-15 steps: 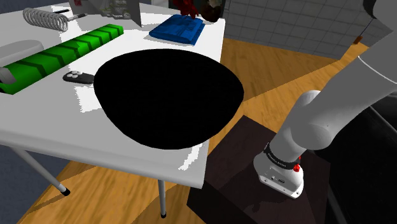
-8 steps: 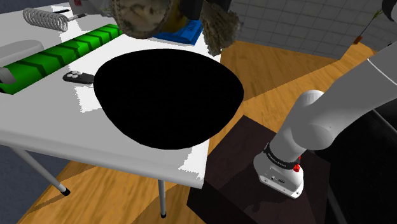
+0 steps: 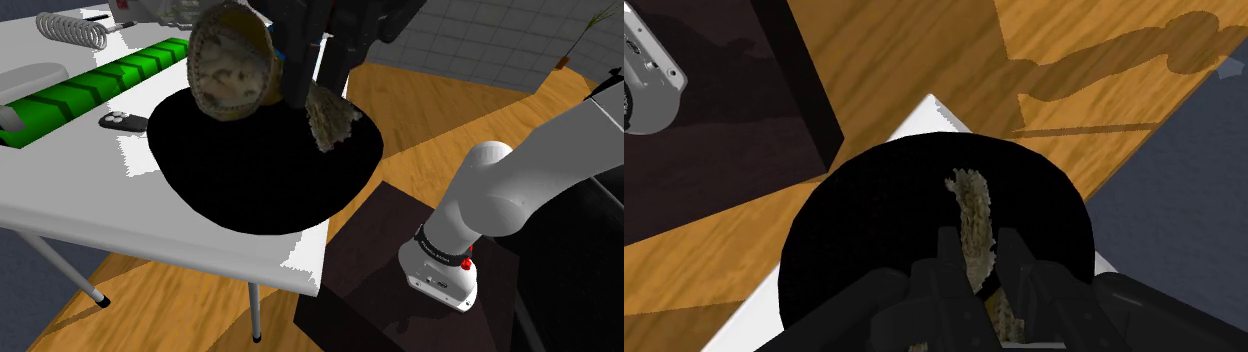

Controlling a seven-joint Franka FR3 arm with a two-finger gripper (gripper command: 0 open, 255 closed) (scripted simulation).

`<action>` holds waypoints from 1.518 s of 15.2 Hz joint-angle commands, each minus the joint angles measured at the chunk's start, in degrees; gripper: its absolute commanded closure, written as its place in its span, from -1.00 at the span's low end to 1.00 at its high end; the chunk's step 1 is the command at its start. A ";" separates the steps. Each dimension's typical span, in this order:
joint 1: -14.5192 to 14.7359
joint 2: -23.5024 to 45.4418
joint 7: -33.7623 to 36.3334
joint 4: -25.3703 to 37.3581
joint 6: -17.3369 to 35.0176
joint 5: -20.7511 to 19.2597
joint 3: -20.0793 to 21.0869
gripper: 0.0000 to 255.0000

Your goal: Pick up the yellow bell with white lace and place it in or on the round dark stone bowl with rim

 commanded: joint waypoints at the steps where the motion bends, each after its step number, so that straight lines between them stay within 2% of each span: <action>1: 0.34 -1.10 -0.47 -2.57 1.59 0.52 -0.27 1.00; 10: 0.52 -1.67 -0.75 -3.91 2.39 0.79 -0.41 1.00; 11: 0.52 -1.68 -0.75 -3.91 2.39 0.79 -0.41 -1.00; 16: 0.52 -1.68 -0.75 -3.92 2.39 0.79 -0.42 -1.00; 20: -0.74 2.74 1.46 7.47 -4.96 -1.25 0.66 -1.00; 23: -0.74 2.74 1.46 7.47 -4.96 -1.25 0.66 -1.00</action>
